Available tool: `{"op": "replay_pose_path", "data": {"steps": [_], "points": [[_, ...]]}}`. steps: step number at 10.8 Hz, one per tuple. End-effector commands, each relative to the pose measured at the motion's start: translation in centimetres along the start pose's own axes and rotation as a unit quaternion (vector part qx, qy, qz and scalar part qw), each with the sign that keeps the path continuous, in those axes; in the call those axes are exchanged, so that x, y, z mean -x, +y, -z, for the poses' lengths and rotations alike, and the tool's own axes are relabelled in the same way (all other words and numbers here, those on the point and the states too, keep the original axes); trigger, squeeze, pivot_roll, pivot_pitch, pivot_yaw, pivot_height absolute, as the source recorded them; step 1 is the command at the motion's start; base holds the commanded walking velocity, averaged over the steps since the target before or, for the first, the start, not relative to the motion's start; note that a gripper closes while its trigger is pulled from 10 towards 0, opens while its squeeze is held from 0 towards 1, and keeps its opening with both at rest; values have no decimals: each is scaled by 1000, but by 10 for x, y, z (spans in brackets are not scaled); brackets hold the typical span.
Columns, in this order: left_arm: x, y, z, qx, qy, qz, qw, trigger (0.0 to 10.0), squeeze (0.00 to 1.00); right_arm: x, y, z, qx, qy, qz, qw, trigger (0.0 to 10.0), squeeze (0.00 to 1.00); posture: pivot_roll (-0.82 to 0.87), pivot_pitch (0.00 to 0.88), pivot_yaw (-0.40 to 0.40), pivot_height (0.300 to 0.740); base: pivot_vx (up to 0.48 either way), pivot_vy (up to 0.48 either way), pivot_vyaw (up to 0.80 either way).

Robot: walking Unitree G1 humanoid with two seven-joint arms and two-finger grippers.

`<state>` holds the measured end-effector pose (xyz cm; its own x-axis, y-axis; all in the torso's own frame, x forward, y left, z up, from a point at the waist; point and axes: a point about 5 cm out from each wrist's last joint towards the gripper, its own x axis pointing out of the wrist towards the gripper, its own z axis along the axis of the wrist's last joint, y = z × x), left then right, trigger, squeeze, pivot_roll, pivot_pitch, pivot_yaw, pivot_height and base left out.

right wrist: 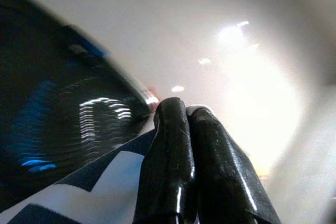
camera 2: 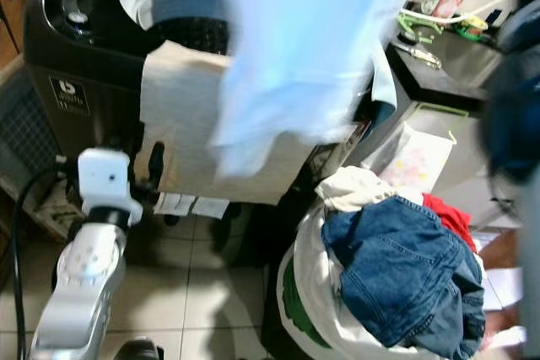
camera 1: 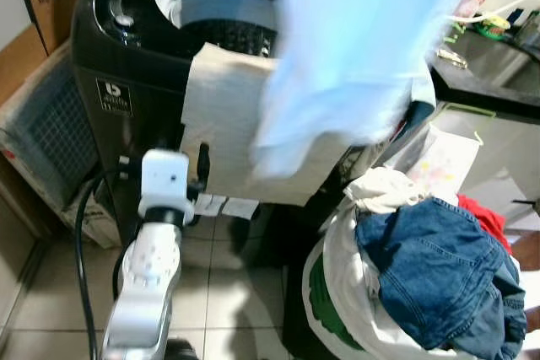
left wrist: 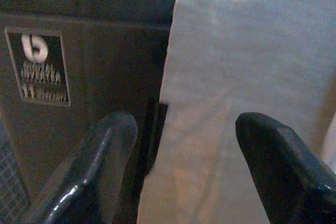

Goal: Clothes washing

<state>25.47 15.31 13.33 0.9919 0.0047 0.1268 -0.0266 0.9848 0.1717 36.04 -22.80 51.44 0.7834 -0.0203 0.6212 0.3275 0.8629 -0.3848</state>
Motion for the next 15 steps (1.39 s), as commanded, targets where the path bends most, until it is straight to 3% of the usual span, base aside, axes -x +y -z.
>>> {"op": "replay_pose_path", "data": {"steps": [1, 3, 4, 6, 12, 15], "points": [[2, -4, -4, 5, -10, 6, 1000, 10000, 0, 1, -34, -20, 29, -30, 62, 997, 10000, 0, 266, 0, -246, 740, 0, 0, 0], [1, -3, -4, 3, -8, 14, 1000, 10000, 0, 4, -62, -42, 52, -40, 114, 991, 10000, 0, 251, 0, -230, 740, 0, 0, 0], [-1, -4, -3, 9, -6, 19, 1000, 10000, 0, 4, -61, -34, 59, -16, 108, 992, 10000, 0, 240, 0, -221, 740, 0, 0, 0], [-1, -6, -3, 10, -6, 24, 1000, 10000, 0, 5, -44, 0, 58, 38, 74, 995, 10000, 0, 237, 0, -214, 740, 0, 0, 0], [-1, -5, -6, 6, -16, 23, 1000, 10000, 0, 8, -34, 19, 57, 62, 62, 995, 10000, 0, 244, 0, -215, 740, 239, 0, 0], [-1, -4, -7, 13, -18, 13, 1000, 10000, 0, 8, -32, 21, 58, 65, 58, 994, 10000, 0, 244, 0, -215, 740, 455, 0, 0]]}}
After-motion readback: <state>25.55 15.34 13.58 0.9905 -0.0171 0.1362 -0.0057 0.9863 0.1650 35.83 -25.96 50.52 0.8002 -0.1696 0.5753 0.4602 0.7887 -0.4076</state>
